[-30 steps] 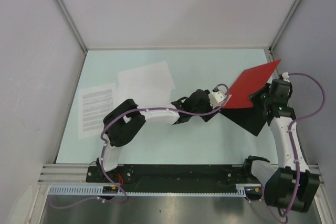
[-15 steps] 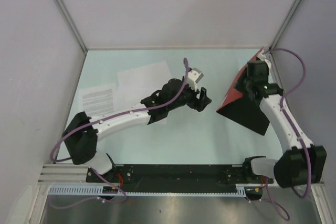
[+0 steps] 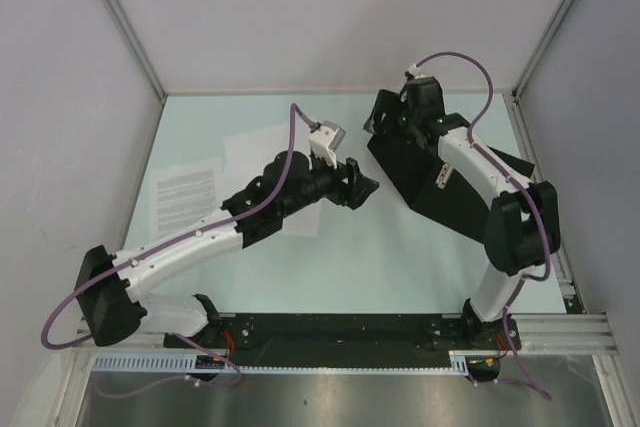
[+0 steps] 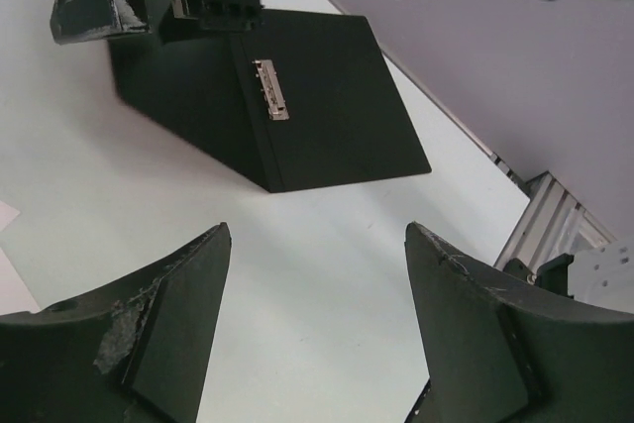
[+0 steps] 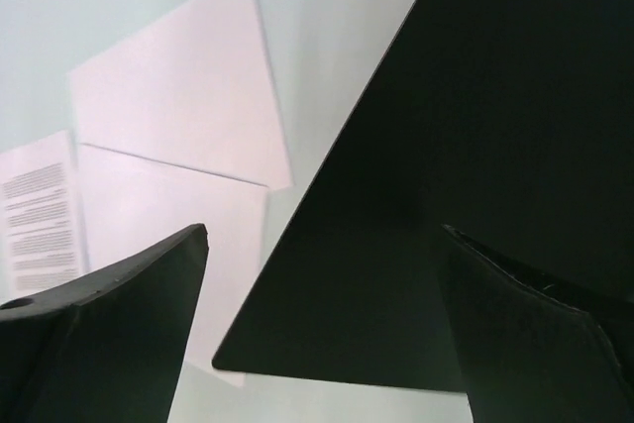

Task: Put the files into the folder

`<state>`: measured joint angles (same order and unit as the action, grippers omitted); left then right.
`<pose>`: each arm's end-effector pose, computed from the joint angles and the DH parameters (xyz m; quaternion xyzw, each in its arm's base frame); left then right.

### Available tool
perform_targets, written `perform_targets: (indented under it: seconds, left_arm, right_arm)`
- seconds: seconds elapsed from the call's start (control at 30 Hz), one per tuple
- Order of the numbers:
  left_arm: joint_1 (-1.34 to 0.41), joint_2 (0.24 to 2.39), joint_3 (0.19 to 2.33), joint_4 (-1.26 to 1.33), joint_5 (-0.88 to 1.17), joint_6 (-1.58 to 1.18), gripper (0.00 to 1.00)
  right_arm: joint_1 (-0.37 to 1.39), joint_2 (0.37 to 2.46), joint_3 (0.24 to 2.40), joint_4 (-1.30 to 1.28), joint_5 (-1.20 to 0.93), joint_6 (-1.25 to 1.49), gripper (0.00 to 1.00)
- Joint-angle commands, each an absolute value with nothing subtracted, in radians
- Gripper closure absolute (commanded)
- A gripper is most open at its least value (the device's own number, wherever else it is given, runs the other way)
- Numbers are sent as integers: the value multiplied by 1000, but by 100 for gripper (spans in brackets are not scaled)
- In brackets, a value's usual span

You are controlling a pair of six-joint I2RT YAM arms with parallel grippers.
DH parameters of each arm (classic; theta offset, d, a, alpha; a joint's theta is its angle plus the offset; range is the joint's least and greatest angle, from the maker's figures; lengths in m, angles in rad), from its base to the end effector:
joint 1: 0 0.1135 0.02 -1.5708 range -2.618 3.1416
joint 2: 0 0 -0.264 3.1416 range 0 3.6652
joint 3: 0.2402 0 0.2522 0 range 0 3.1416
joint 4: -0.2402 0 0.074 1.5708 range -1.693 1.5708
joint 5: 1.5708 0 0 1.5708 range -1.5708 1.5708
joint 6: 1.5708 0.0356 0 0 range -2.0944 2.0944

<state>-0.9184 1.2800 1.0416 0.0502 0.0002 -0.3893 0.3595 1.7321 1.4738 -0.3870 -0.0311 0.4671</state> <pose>0.1847 -0.2417 0.3464 0.2015 0.7436 -0.3878 0.5060 0.3760 0.1425 0.3036 0.0412 0.8938 0.1920 0.4032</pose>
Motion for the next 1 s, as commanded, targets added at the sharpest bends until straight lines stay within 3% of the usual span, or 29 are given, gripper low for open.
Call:
perform_targets:
  seconds: [0.0,0.07,0.27,0.4,0.43,0.53,0.63,0.8,0.97]
  left_arm:
    - [-908,1269,1048,49,-19,-446,23]
    - [-908,1296,1057,57,-8,-468,23]
    - [-905,1471,1153,169,87,-540,22]
    - [-871,1792,1397,210,241,-654,26]
    - [-862,1848,1445,210,273,-684,32]
    - [-835,2058,1607,236,386,-778,41]
    - [-831,2199,1748,204,384,-756,41]
    - [-830,2364,1962,25,377,-672,38]
    - [-827,2430,1977,-32,342,-618,41]
  right_arm:
    - [232,1833,1529,-169,-395,514,0]
    - [203,1826,1525,-150,-488,505,0]
    - [83,1675,1467,-277,-451,454,0]
    - [-44,1612,1340,-373,-408,445,2]
    - [-101,1608,1309,-364,-446,446,4]
    - [-170,1611,1212,-322,-538,448,17]
    - [-221,1640,1169,-291,-583,451,30]
    - [-248,1690,1118,-262,-571,445,39]
    - [-259,1743,1088,-192,-621,477,55]
